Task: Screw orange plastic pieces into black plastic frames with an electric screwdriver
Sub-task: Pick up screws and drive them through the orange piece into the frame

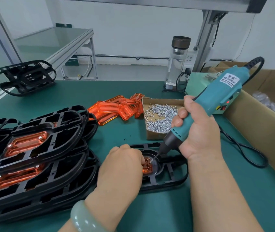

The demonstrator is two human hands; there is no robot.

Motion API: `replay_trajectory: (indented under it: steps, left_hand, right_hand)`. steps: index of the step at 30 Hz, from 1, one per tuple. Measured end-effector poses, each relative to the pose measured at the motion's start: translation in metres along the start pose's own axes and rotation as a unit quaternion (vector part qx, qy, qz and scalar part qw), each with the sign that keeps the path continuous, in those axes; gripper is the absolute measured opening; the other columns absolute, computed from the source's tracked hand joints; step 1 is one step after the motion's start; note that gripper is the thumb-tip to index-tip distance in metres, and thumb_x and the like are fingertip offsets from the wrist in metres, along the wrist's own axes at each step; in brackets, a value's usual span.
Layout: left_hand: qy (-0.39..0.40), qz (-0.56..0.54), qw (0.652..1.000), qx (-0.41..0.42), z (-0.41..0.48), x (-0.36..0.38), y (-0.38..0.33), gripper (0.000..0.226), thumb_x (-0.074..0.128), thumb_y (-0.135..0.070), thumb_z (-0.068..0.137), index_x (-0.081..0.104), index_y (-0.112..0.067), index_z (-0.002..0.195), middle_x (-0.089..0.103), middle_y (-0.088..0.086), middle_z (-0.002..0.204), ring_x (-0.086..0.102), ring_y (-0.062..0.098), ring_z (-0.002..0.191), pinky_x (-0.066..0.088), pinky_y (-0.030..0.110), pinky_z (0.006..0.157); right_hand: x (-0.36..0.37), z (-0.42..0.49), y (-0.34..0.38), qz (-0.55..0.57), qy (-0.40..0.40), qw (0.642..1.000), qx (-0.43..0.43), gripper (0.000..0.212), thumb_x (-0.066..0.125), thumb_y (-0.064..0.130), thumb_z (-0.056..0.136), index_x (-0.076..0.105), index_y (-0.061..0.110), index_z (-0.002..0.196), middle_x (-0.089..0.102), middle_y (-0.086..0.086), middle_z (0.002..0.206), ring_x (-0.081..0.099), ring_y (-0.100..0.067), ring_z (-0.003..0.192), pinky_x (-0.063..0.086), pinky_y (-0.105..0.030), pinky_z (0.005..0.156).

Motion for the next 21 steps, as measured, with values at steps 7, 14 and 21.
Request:
replay_trajectory:
  steps: [7,14,21]
  left_hand:
    - [0.005,0.005,1.000,0.006,0.0011,0.0004,0.0022,0.023,0.053,-0.024,0.091,0.065,-0.038,0.105,0.048,-0.009,0.099,0.037,0.013,0.090,0.036,0.025,0.072]
    - [0.006,0.002,1.000,0.004,0.0010,0.0007,0.0023,0.023,0.051,-0.024,0.092,0.065,-0.038,0.105,0.046,-0.010,0.095,0.035,0.012,0.089,0.036,0.026,0.071]
    - [0.002,0.005,1.000,0.002,-0.0001,0.0005,0.0025,0.021,0.052,-0.025,0.092,0.064,-0.037,0.104,0.049,-0.009,0.099,0.036,0.013,0.090,0.036,0.026,0.071]
  right_hand:
    - [0.0057,-0.0030,0.0000,-0.022,0.020,0.999,-0.018,0.007,0.065,0.017,0.078,0.059,0.020,0.076,0.047,0.002,0.056,0.042,-0.012,0.042,0.039,-0.020,0.045]
    - [0.0078,-0.0049,0.0009,-0.034,0.032,0.999,-0.028,0.009,0.064,0.017,0.078,0.062,0.023,0.072,0.047,0.002,0.056,0.042,-0.012,0.041,0.039,-0.020,0.045]
    - [0.0088,-0.0058,0.0006,-0.045,0.039,0.997,-0.041,0.006,0.062,0.015,0.079,0.061,0.020,0.075,0.047,0.002,0.056,0.043,-0.011,0.042,0.039,-0.021,0.044]
Point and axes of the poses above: each hand's wrist, its own z-axis towards the middle knuckle, its own x-axis out of the palm, y = z × x, the point moved 1 cm from there along z, towards the middle knuckle
